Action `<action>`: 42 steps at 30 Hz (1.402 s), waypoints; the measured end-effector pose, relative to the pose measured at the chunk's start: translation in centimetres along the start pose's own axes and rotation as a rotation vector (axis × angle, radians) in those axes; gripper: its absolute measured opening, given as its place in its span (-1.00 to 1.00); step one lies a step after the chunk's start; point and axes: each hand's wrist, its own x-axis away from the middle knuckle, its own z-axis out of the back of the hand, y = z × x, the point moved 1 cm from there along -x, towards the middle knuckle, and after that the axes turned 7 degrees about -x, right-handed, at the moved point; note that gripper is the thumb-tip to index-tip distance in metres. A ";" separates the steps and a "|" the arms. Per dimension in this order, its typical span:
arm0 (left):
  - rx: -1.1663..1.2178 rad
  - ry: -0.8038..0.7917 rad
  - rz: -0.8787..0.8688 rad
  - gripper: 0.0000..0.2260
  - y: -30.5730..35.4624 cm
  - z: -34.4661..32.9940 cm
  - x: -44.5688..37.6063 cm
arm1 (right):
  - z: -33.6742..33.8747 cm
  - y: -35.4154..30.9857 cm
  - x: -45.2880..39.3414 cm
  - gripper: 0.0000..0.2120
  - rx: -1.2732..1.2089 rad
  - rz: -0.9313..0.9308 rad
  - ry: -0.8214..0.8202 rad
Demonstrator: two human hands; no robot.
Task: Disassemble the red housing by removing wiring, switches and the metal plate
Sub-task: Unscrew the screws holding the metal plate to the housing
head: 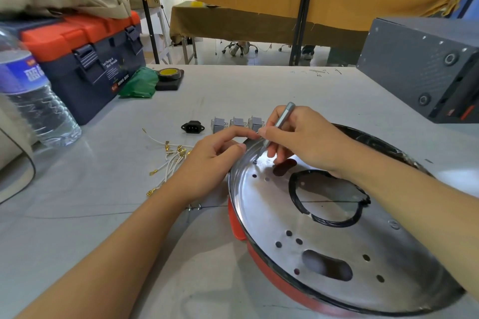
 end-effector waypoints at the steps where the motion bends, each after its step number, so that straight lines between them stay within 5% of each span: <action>1: 0.001 -0.001 0.002 -0.72 0.0 0.0 0.0 | 0.0 0.0 0.0 -0.83 0.003 -0.002 0.003; 23: 0.053 -0.002 -0.009 -0.71 -0.1 0.0 0.1 | -1.4 -0.7 0.5 -0.81 -0.036 0.107 0.077; 31: 0.062 0.005 0.018 -0.69 0.2 -0.1 0.2 | -1.5 -1.2 0.2 -0.51 0.456 0.145 0.189; 42: 0.093 -0.007 0.028 -0.70 -0.1 -0.1 0.2 | -1.3 -1.7 0.1 -0.55 0.385 0.095 0.053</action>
